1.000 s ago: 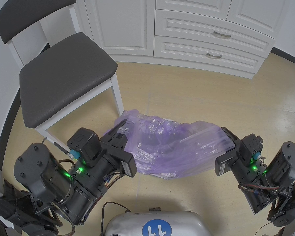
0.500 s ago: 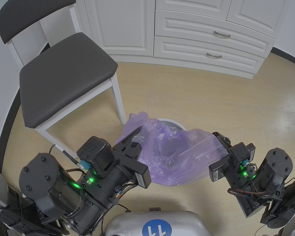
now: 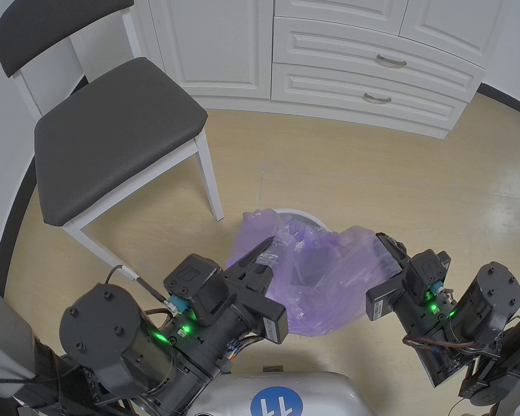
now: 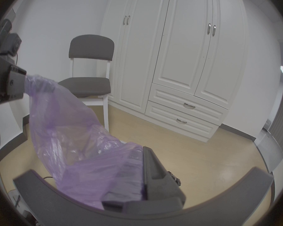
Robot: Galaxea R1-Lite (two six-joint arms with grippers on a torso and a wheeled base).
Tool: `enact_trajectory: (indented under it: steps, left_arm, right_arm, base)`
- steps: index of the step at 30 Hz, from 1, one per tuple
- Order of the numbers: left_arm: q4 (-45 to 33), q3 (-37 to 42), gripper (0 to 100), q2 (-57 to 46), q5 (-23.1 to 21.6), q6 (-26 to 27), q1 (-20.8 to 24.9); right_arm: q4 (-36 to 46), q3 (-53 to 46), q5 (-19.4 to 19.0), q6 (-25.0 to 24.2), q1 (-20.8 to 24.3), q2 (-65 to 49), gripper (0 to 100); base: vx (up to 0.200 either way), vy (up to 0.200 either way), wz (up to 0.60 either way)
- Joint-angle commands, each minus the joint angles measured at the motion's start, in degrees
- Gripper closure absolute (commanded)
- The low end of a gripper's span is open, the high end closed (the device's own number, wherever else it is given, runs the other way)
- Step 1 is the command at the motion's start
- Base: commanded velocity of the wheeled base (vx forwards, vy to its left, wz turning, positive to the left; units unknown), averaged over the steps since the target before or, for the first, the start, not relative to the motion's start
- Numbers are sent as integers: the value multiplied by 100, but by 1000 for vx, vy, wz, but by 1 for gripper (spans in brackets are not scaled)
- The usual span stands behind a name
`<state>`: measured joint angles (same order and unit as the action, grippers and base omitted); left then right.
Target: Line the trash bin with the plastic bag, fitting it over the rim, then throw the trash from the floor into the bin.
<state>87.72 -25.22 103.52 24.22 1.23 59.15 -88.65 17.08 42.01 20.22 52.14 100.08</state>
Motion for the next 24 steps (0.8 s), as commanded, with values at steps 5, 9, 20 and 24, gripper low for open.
enact_trajectory:
  steps: [5, 9, 20, 24]
  left_arm:
    - [8, -97, 100, 221, 4, -290, 141]
    - [8, -106, 100, 283, 4, -316, 185]
    - [8, -281, 100, 414, -5, -650, 9]
    - [8, -396, 100, 476, -5, -738, -167]
  right_arm:
    - [-135, 147, -26, -177, 332, 319, 100]
    - [-135, 199, -26, -273, 332, 398, 100]
    - [-135, 727, -52, -783, 253, 635, 100]
    - [-135, 876, -167, -933, 86, 714, 100]
  base:
    - [0, 0, 0]
    - [0, 0, 0]
    - [0, 0, 0]
    - [0, 0, 0]
